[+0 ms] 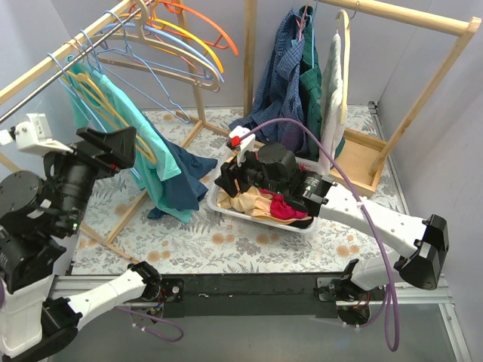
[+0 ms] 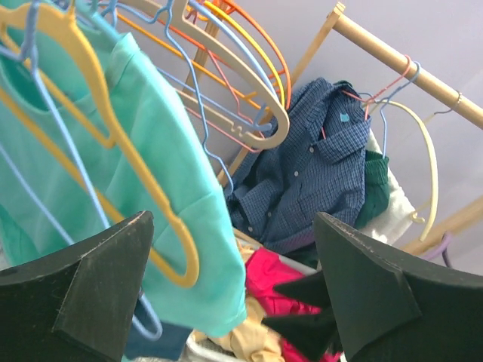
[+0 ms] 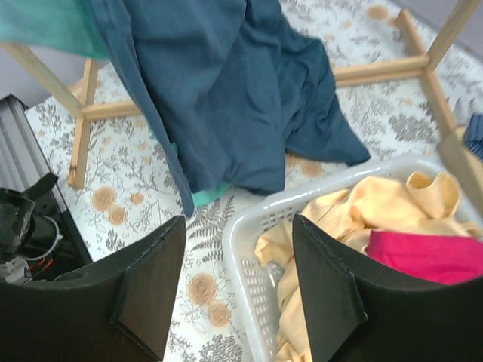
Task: Remove the t-shirt from the hanger
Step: Pick up the hanger from the clothesline.
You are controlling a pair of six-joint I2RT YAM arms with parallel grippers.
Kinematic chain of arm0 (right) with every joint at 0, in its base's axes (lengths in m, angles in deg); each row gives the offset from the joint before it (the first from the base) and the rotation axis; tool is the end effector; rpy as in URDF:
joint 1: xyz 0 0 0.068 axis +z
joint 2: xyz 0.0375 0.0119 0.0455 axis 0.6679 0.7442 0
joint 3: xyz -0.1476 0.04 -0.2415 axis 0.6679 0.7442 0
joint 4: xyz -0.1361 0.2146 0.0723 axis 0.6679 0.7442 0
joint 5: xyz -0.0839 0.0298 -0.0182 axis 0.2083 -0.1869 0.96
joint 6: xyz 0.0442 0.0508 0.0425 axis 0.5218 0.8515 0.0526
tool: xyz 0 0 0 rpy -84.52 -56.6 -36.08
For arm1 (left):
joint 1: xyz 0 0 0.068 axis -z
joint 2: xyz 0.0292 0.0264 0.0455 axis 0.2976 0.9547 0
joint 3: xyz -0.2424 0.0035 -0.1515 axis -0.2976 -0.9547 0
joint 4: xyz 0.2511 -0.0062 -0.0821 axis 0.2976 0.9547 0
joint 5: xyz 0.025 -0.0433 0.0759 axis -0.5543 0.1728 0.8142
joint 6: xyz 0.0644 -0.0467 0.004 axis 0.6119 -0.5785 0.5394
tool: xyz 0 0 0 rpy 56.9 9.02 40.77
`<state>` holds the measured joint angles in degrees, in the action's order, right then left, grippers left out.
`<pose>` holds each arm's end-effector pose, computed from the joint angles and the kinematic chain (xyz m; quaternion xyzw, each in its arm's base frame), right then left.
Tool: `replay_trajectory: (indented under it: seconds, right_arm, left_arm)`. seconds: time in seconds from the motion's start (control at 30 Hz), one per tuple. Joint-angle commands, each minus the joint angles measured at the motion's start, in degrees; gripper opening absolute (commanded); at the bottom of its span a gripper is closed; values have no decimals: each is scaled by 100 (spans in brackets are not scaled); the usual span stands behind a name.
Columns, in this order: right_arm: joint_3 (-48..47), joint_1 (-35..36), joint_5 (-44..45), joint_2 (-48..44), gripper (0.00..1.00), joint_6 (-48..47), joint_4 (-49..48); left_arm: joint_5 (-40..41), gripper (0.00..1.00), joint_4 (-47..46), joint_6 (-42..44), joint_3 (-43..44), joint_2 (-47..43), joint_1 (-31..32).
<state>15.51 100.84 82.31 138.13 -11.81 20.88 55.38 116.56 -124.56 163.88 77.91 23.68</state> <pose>0.1847 0.2993 0.4017 -0.3307 0.6957 0.3219 0.5505 0.0647 -0.0059 0.5554 -0.3176 0.6029 -0.4200 0.5993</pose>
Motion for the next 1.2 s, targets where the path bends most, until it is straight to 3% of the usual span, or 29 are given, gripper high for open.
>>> replay_trajectory:
  seconds: [0.0, 0.23, 0.67, 0.8, 0.9, 1.17]
  right_arm:
    - [195, 170, 301, -55, 65, 320, -233]
    - [651, 302, 354, -186, 62, 654, -293]
    - [1170, 329, 416, -494, 61, 786, -408]
    - [1179, 329, 425, -468, 61, 786, -356]
    - [1223, 329, 416, -450, 61, 795, -347]
    - [1188, 338, 363, -283, 59, 909, -285]
  left_arm:
    - [291, 85, -430, 75, 319, 605, -12]
    - [713, 73, -61, -277, 662, 1362, -12]
    - [1276, 57, 405, -593, 372, 1372, -12]
    - [1328, 57, 457, -567, 117, 1266, -12]
    - [1328, 62, 449, -400, -111, 1301, -12]
    - [1232, 66, -227, 197, -358, 1486, -12]
